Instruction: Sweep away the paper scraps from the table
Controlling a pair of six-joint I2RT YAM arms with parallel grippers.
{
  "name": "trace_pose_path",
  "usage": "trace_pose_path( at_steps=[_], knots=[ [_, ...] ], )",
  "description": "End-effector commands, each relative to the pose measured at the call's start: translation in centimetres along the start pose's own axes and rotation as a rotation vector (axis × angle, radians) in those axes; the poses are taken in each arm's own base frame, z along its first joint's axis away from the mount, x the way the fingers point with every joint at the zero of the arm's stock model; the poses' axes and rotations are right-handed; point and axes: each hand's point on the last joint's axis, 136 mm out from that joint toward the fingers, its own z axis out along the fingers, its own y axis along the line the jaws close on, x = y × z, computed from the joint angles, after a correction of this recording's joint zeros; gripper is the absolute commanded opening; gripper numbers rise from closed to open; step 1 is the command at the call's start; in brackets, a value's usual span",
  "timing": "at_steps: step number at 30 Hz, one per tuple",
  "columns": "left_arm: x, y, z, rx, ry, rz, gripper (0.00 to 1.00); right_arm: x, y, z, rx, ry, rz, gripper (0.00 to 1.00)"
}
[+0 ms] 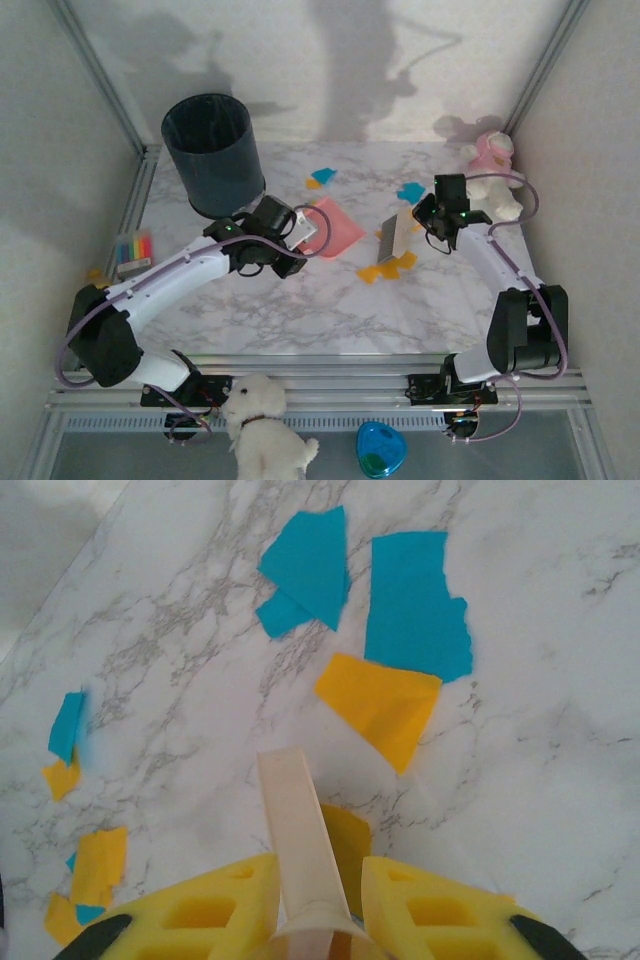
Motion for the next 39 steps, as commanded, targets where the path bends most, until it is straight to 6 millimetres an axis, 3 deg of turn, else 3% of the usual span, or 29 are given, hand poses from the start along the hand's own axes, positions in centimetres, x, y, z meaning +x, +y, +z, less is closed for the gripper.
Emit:
trace_pose_path(
  at_steps=[1, 11, 21, 31, 39],
  knots=[
    [1.9, -1.3, 0.9, 0.042, 0.065, 0.079, 0.00, -0.6, 1.6, -1.8, -0.075, -0.028, -0.081, 0.00],
    [4.5, -4.1, 2.3, 0.152, 0.159, 0.219, 0.00, -2.1, 1.0, -5.4, -0.045, -0.142, -0.340, 0.00],
    [6.9, -4.0, 4.7, 0.147, 0.302, 0.233, 0.00, -3.6, -1.3, -7.8, 0.092, -0.249, -0.571, 0.00],
    [7.7, -4.3, 6.0, 0.158, 0.375, 0.242, 0.00, -2.9, -3.1, -6.3, 0.171, -0.241, -0.661, 0.00],
    [8.1, -4.1, 6.5, 0.151, 0.414, 0.248, 0.00, -1.3, -2.9, -5.1, 0.164, -0.215, -0.719, 0.00]
  ],
)
